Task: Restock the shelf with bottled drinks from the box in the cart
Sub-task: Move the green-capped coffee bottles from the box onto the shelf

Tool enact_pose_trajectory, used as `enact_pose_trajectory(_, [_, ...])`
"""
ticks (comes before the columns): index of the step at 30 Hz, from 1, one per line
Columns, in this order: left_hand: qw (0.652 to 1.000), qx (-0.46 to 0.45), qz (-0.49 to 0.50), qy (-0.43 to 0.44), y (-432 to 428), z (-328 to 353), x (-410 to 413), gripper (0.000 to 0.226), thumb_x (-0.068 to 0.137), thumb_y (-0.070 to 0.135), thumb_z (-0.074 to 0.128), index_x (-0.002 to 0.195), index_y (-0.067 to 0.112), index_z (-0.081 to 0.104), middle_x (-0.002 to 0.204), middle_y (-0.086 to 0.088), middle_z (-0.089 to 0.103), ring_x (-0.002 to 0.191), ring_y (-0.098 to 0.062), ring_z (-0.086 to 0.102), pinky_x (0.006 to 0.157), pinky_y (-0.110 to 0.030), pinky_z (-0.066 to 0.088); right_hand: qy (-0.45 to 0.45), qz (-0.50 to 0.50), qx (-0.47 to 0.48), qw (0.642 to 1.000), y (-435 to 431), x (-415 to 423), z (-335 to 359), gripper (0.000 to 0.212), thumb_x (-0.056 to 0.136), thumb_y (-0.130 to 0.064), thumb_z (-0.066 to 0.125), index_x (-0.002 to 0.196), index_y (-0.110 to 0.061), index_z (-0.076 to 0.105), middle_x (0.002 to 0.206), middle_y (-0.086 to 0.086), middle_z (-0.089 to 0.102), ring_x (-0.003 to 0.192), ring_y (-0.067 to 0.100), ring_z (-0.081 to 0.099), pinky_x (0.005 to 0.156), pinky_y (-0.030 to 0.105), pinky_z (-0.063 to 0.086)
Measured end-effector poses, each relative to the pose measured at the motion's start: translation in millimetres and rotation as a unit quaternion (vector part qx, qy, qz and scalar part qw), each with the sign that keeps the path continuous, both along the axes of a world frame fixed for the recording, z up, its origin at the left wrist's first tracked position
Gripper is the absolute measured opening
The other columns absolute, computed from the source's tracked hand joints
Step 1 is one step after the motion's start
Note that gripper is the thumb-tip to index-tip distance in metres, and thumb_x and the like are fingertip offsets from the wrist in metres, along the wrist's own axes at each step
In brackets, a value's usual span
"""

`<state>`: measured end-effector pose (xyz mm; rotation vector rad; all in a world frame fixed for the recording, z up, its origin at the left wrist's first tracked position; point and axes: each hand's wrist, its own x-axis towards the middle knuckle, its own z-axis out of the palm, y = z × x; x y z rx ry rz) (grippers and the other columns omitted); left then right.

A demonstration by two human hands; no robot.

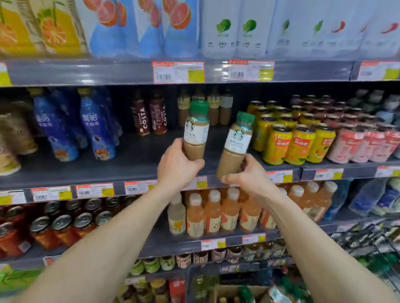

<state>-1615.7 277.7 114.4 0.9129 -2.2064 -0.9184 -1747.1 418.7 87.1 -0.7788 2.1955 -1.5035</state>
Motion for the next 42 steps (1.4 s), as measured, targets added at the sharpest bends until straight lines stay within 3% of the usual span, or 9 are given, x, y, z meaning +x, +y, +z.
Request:
enact_pose_trajectory(2, [1.0,-0.014,0.015,-0.024,-11,2,-19,0.055,0.072,0.04,0.08,0.117,0.024,0.053,0.114,0.003,0.065,0.105,-0.022,0.062,0.08,-0.033,0.048,0.018,-0.004,0.007,1.0,-17,-23,3,0.079,0.056,-0.023,0.09,0.124,-0.018,0.051,0.115,0.0,0.065,0.102,0.017,0.064,0.088,0.039,0.055])
enact_pose_trajectory(7, [0.997,-0.01,0.035,-0.071,-30,-7,-58,0.067,0.071,0.043,0.084,0.124,0.017,0.051,0.12,-0.007,0.067,0.113,-0.032,0.062,0.086,-0.037,0.051,0.055,-0.014,0.008,0.998,-52,-74,8,0.076,0.06,-0.007,0.09,0.123,-0.013,0.047,0.114,0.006,0.065,0.103,0.022,0.063,0.093,0.043,0.054])
enact_pose_trajectory(11, [0.994,-0.024,0.041,-0.099,-39,-22,-70,0.072,0.07,0.047,0.085,0.123,0.013,0.049,0.117,-0.012,0.067,0.11,-0.036,0.062,0.083,-0.041,0.053,0.093,-0.02,0.044,0.994,-73,-100,-2,0.082,0.059,-0.008,0.089,0.129,-0.012,0.046,0.119,0.008,0.063,0.111,0.025,0.06,0.096,0.043,0.051])
enact_pose_trajectory(20, [0.997,-0.045,0.038,-0.056,-48,-41,-69,0.07,0.067,0.051,0.085,0.116,0.017,0.048,0.115,-0.008,0.065,0.106,-0.033,0.062,0.082,-0.045,0.054,0.098,-0.021,0.077,0.992,-96,-126,-25,0.091,0.054,-0.016,0.088,0.135,-0.017,0.045,0.127,0.007,0.061,0.118,0.026,0.058,0.101,0.044,0.049])
enact_pose_trajectory(24, [0.998,-0.038,0.04,-0.026,-49,-48,-63,0.066,0.068,0.05,0.084,0.112,0.017,0.048,0.116,-0.008,0.063,0.107,-0.033,0.061,0.083,-0.045,0.054,0.109,-0.054,0.098,0.988,-98,-121,-29,0.103,0.055,-0.034,0.093,0.139,-0.013,0.038,0.134,0.008,0.052,0.123,0.027,0.053,0.103,0.043,0.047])
enact_pose_trajectory(30, [0.999,-0.002,0.032,-0.025,-54,-50,-61,0.055,0.071,0.043,0.081,0.104,0.02,0.044,0.106,-0.002,0.06,0.099,-0.028,0.061,0.075,-0.04,0.053,0.131,-0.11,0.1,0.98,-126,-130,-29,0.075,0.073,-0.03,0.086,0.133,-0.011,0.045,0.131,0.012,0.058,0.122,0.031,0.056,0.097,0.037,0.048])
enact_pose_trajectory(35, [0.999,-0.021,0.027,-0.038,-58,-57,-60,0.048,0.073,0.041,0.076,0.103,0.025,0.043,0.099,0.003,0.06,0.088,-0.024,0.06,0.074,-0.041,0.054,0.1,-0.146,0.068,0.982,-162,-166,-23,0.072,0.077,-0.026,0.082,0.134,-0.009,0.041,0.132,0.014,0.056,0.123,0.033,0.054,0.099,0.037,0.044])
enact_pose_trajectory(38, [0.998,-0.03,0.034,-0.036,-58,-60,-61,0.044,0.076,0.042,0.076,0.1,0.026,0.043,0.095,0.006,0.058,0.082,-0.021,0.055,0.068,-0.034,0.046,0.106,-0.168,0.076,0.977,-181,-185,-23,0.064,0.084,-0.029,0.075,0.135,-0.008,0.041,0.132,0.017,0.056,0.122,0.036,0.054,0.099,0.038,0.044])
enact_pose_trajectory(42, [0.998,-0.039,0.038,-0.034,-58,-60,-62,0.043,0.077,0.044,0.076,0.101,0.027,0.044,0.094,0.007,0.058,0.087,-0.023,0.058,0.068,-0.032,0.043,0.111,-0.184,0.079,0.973,-195,-201,-27,0.063,0.084,-0.028,0.075,0.133,-0.007,0.041,0.13,0.018,0.057,0.121,0.037,0.055,0.096,0.039,0.046])
